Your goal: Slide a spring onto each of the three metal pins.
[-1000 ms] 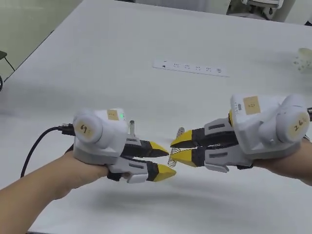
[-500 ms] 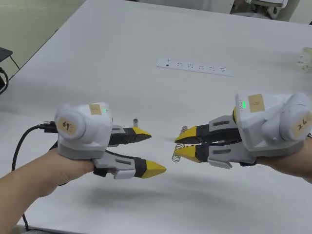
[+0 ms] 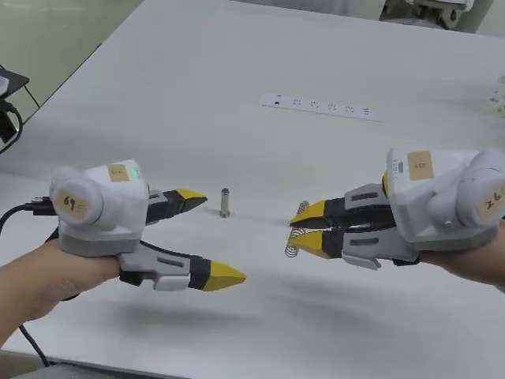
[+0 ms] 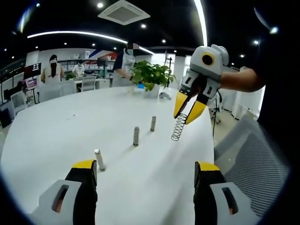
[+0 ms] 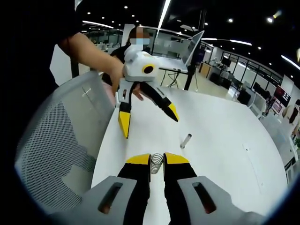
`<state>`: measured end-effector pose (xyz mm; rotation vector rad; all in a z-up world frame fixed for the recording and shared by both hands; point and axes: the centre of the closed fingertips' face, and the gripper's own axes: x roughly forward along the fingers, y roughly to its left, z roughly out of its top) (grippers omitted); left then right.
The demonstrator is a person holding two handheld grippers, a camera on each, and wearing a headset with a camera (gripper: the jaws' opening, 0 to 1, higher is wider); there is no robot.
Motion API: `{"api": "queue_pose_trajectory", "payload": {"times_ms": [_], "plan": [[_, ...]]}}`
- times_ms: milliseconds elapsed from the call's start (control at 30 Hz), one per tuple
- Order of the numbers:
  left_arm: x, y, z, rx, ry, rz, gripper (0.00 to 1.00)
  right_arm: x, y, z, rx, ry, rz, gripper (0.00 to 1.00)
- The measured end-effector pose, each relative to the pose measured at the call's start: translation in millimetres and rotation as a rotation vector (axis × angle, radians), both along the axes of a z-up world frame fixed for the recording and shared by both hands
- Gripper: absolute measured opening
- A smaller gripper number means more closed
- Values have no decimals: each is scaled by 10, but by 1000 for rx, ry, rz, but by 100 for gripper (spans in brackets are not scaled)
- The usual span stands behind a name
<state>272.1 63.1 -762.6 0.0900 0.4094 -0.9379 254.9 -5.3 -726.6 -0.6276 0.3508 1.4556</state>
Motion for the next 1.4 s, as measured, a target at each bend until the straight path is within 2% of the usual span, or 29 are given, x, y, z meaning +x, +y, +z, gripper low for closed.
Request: {"api": "queue_pose_trajectory", "payload": {"times_ms": [67,233,467,700,1067,1400], "plan": [[-11,34,-7,-3,9,7,86,1,-3,1,1,1,-3,7],[-21,157,19,-2,-2,41,98,23,-25,-9,-4,-7,-10,7],[-38,351,20,1,0,77,98,37,-49,-17,-10,-14,-13,7],[-52,465,27,1,-1,105,98,55,-62,-31,-14,-14,-16,7],[-77,515,3,-6,8,125,98,67,-39,-74,-33,-18,-1,7],[-74,570,7,-7,11,137,98,182,60,-31,-32,-24,14,7]]}}
